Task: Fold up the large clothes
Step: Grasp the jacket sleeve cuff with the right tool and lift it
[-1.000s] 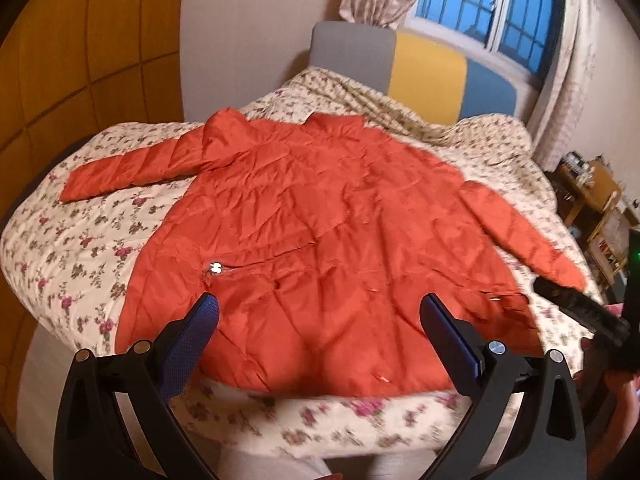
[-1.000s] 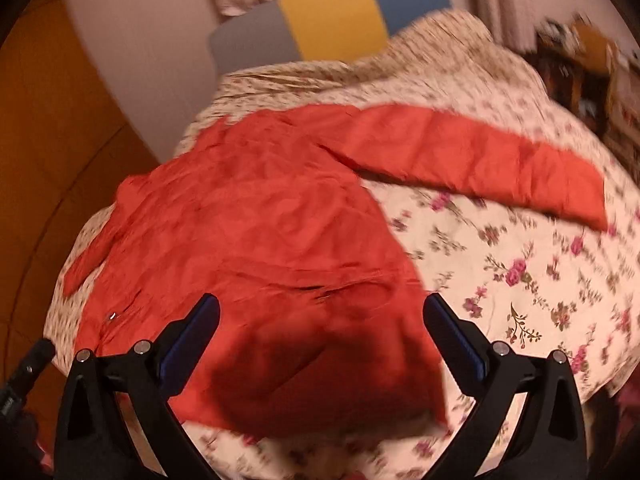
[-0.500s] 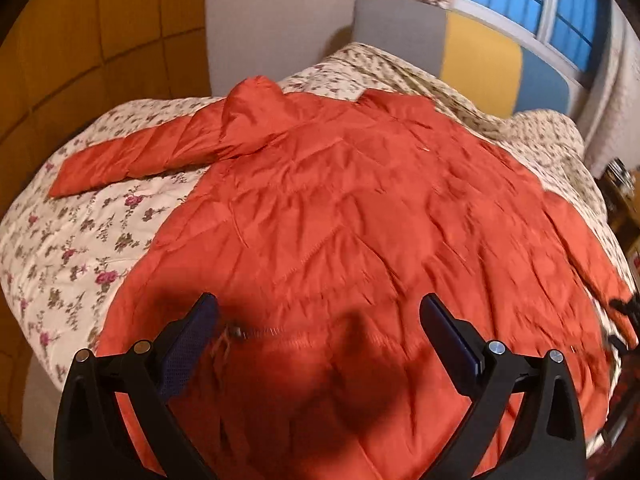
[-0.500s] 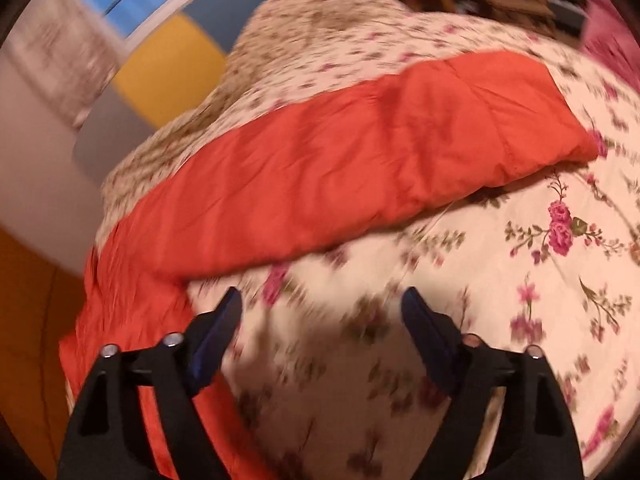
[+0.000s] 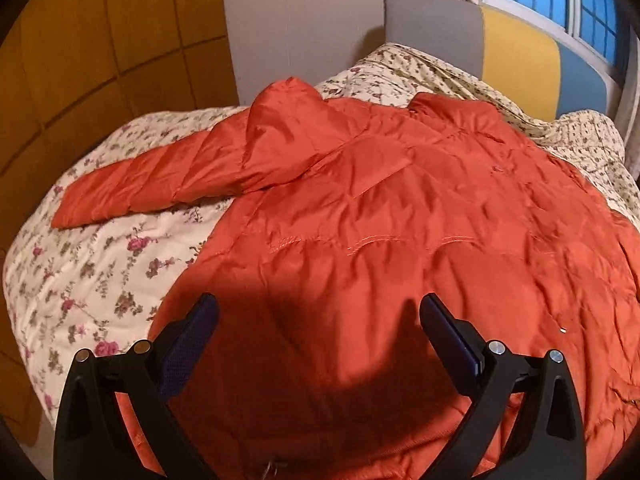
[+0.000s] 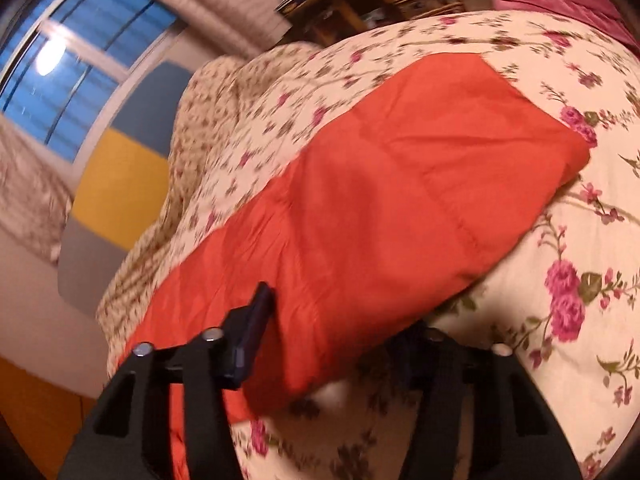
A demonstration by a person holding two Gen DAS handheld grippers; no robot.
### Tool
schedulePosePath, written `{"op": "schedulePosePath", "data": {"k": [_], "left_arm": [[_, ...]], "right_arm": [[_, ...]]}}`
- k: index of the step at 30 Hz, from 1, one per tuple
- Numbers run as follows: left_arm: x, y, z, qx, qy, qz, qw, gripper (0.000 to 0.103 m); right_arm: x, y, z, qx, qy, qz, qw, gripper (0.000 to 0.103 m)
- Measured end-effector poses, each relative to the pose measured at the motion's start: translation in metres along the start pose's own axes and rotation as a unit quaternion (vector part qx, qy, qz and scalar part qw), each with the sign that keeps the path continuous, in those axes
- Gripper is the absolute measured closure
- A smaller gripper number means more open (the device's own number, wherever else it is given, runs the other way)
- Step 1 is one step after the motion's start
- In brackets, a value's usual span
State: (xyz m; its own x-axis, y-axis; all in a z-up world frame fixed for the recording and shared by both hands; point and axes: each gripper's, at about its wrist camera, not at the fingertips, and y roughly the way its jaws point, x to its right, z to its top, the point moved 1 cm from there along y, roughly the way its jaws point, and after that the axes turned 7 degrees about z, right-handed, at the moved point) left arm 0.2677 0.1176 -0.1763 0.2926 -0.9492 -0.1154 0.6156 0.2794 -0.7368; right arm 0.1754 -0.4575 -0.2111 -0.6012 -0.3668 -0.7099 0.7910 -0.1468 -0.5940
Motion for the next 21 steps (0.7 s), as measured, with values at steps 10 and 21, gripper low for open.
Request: {"op": "schedulePosePath", "data": {"k": [10,21], "left_arm": [[-0.003,0.020,-0.014,-0.016,-0.018,-0.011,0.9997,0.003],[0.001,0.027,-0.015,-0.027,-0.010,-0.003,0.9996,0.003]], "right_arm": [[-0.055,0.000,-0.002,0.047,-0.132,-0.004,0.990,0.090],[-0.171,0.007,-0.083,0.068,-0.367,0.068,0.925,0.091]]}}
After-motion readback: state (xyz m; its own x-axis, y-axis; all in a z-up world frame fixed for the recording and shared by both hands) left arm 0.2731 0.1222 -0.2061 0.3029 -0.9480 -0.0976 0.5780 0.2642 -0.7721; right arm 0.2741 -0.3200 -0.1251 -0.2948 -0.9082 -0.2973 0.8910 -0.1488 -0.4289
